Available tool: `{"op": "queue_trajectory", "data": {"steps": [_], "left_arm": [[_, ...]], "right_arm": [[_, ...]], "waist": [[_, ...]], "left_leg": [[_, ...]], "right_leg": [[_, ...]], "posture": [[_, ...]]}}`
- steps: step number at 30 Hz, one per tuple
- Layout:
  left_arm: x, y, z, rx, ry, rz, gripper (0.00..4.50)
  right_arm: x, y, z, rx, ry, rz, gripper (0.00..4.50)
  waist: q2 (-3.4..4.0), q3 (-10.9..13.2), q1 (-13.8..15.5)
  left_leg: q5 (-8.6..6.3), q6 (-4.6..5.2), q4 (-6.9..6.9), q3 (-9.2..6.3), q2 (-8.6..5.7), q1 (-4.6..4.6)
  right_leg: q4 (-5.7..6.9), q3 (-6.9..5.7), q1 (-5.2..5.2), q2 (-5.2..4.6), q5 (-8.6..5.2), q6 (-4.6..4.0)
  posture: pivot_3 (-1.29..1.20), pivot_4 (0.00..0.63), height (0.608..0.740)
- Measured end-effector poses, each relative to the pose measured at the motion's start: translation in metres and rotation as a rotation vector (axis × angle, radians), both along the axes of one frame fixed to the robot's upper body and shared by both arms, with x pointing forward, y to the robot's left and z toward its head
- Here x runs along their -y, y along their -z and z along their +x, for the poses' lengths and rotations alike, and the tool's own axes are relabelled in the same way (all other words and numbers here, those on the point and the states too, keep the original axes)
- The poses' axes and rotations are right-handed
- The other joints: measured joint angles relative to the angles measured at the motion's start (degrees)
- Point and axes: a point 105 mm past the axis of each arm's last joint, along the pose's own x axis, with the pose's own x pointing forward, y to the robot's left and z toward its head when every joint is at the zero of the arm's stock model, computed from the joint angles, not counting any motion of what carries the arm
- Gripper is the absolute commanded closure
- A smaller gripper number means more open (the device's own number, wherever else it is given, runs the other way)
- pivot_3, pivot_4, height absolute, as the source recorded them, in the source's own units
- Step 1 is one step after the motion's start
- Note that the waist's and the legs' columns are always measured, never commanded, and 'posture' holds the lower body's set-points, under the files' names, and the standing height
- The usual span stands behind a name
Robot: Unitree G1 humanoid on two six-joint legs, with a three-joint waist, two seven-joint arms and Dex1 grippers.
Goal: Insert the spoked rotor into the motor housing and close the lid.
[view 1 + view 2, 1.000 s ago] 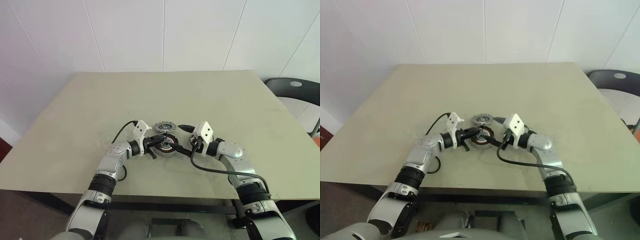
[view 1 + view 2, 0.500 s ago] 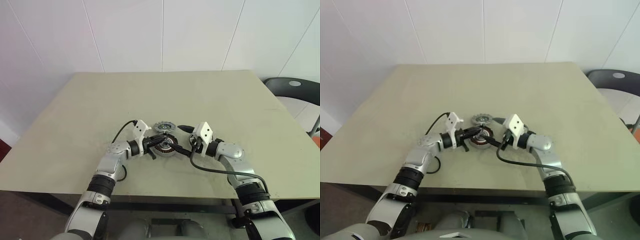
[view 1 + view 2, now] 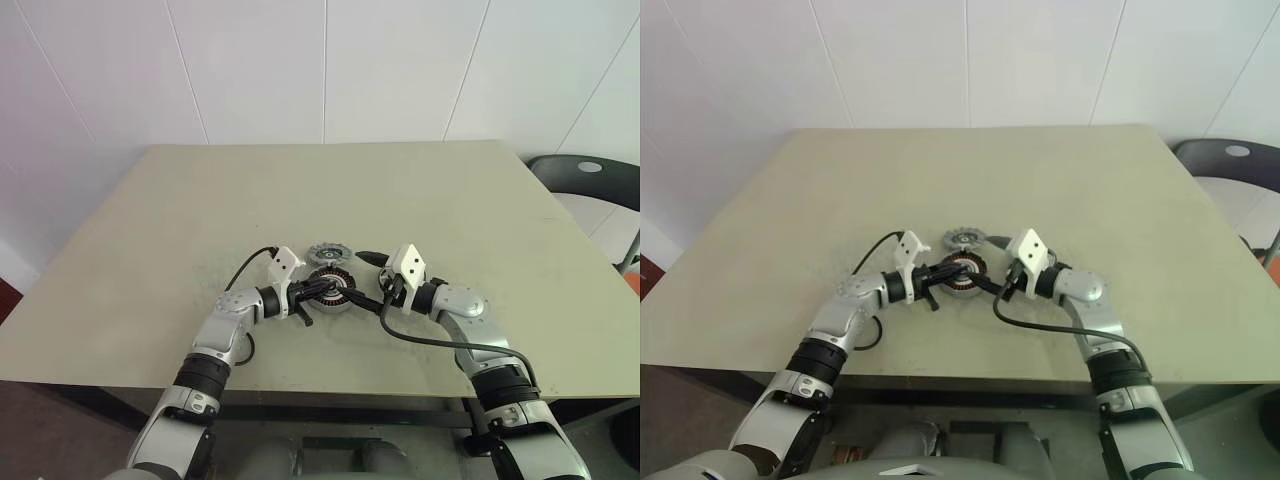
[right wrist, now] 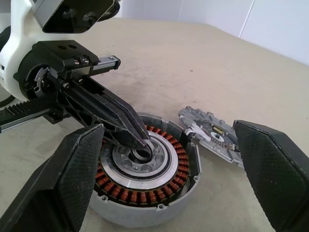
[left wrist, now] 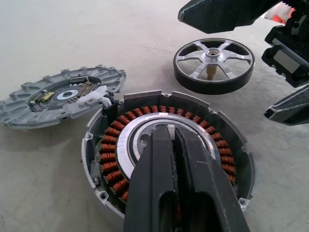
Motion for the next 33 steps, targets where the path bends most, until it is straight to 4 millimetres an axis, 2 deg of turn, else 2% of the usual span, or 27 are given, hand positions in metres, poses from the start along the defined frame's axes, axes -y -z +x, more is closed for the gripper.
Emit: {"op": "queue_trajectory", "data": {"steps": [2,8,16,19,23,28,33], "left_arm": [[0.000,0.000,0.000,0.003,-0.001,0.001,3.77],[0.002,-0.002,0.001,0.021,-0.006,0.002,1.93],[0.003,-0.003,0.000,0.015,0.004,-0.006,1.93],[0.002,-0.011,0.006,0.055,-0.046,-0.046,1.93],[0.003,-0.030,0.015,0.102,-0.074,-0.116,2.80],[0.008,-0.025,0.007,0.071,-0.025,-0.134,4.46],[0.015,-0.018,-0.003,0.041,0.028,-0.130,4.46]], "right_arm": [[0.000,0.000,0.000,0.000,0.000,0.000,0.00],[0.000,0.000,0.000,0.000,0.001,0.000,0.00],[0.000,0.000,0.000,0.000,0.002,0.000,0.00],[0.000,0.000,0.000,0.001,0.002,0.000,0.00],[-0.001,0.000,0.000,0.000,0.002,0.001,0.00],[0.000,0.000,0.001,0.003,0.007,0.002,0.00],[0.000,0.000,0.001,0.004,0.008,0.002,0.00]], "waist": [[0.00,0.0,0.0],[0.00,0.0,0.0],[0.00,0.0,0.0],[0.00,0.0,0.0],[0.00,0.0,0.0],[0.00,0.0,0.0],[0.00,0.0,0.0]], "left_leg": [[0.00,0.00,0.00,0.00,0.00,0.00],[0.00,0.00,0.00,0.00,0.00,0.01],[0.00,0.00,0.00,0.00,0.00,0.01],[0.00,0.00,0.01,0.00,0.00,0.00],[0.00,0.00,0.00,0.01,0.00,-0.01],[0.00,0.00,-0.02,0.03,0.00,-0.01],[0.00,0.00,0.00,0.04,0.00,0.00]], "right_leg": [[0.00,0.00,0.00,0.00,0.00,0.00],[0.00,0.00,0.01,0.00,0.00,0.00],[0.00,0.00,0.01,0.00,0.00,0.00],[0.00,0.00,0.00,0.00,0.00,0.00],[-0.01,0.00,0.01,0.00,0.00,0.00],[0.00,0.02,-0.01,0.01,0.00,0.00],[0.00,0.03,0.00,0.01,0.00,-0.01]], "posture": [[0.00,0.000,0.740],[0.00,0.000,0.740],[0.00,0.000,0.740],[0.00,0.000,0.740],[0.00,0.000,0.740],[0.00,0.000,0.740],[0.00,0.000,0.740]]}}
